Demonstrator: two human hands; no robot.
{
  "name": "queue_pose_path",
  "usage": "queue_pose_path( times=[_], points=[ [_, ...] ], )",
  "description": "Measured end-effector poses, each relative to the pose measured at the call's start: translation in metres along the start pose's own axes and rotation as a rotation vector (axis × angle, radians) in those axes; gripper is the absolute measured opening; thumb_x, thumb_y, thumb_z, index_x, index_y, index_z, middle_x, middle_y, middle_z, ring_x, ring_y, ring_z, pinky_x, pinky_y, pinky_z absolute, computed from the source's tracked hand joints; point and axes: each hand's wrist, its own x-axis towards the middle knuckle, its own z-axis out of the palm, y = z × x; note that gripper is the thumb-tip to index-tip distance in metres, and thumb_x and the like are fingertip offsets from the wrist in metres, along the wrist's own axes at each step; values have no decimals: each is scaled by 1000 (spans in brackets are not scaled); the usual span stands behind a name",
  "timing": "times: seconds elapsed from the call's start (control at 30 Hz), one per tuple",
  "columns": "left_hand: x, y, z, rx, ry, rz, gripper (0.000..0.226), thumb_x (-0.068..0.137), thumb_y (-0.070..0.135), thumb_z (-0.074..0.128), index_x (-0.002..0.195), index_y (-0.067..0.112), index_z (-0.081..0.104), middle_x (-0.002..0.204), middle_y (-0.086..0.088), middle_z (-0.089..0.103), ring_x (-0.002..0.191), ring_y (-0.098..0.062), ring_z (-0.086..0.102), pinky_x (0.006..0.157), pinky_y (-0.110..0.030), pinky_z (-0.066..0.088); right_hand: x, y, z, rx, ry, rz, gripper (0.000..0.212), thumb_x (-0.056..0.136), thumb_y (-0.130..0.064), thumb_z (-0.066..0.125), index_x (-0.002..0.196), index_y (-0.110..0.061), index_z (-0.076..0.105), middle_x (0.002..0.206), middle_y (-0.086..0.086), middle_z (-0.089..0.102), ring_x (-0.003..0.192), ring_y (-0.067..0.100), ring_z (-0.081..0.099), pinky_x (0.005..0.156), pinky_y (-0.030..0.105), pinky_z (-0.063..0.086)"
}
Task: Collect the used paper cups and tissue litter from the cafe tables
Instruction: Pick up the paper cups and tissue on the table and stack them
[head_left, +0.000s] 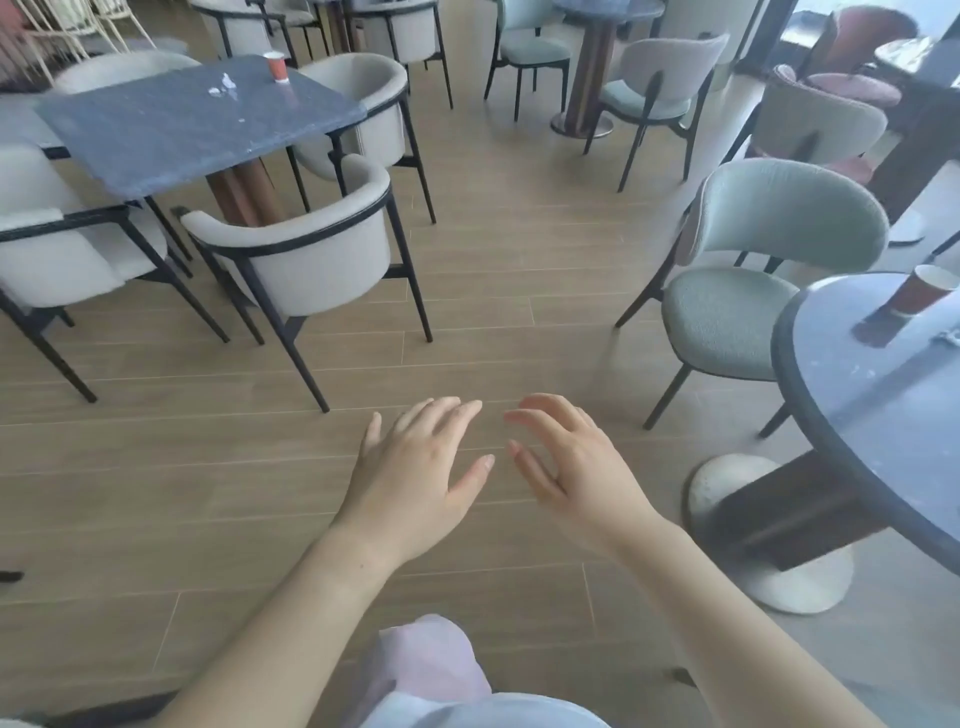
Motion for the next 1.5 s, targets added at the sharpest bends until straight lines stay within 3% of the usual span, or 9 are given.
queue_pose_path(
  times=[0.27, 0.53, 0.8, 1.23, 1.5],
  points=[
    [203, -73, 0, -55, 40, -30, 53, 90, 53, 33, 139, 34, 28, 145, 14, 34, 135, -8, 29, 111, -50, 23, 202, 74, 17, -37, -36, -8, 31, 94, -33, 44, 121, -20, 54, 124, -2, 49, 111, 20, 48, 89, 40, 43],
    [422, -148, -47, -6, 53, -8, 52, 90, 54, 32, 137, 32, 32, 143, 14, 37, 133, -8, 32, 109, -51, 27, 428, 122, 9, 7, -2, -7, 30, 94, -30, 47, 120, -18, 56, 125, 0, 50, 113, 22, 48, 90, 40, 43],
    [586, -190, -51, 9, 34, 19, 51, 90, 53, 33, 135, 30, 36, 140, 14, 41, 131, -8, 34, 107, -44, 30, 584, 190, 12, 26, 2, 5, 30, 94, -30, 47, 119, -18, 56, 124, 0, 51, 110, 23, 50, 90, 40, 44],
    [911, -211, -54, -36, 60, 19, 48, 90, 51, 33, 134, 32, 38, 140, 14, 40, 131, -9, 36, 107, -46, 25, 859, 349, -33, 8, 21, 28, 29, 94, -29, 48, 118, -16, 57, 123, 0, 52, 110, 22, 50, 88, 40, 45],
    [1033, -254, -55, -51, 50, -35, 47, 91, 49, 35, 134, 31, 39, 140, 13, 42, 129, -10, 38, 103, -42, 29, 990, 394, -22, 24, -43, -9, 29, 94, -30, 47, 119, -18, 57, 124, 1, 51, 111, 22, 50, 88, 41, 45]
  ],
)
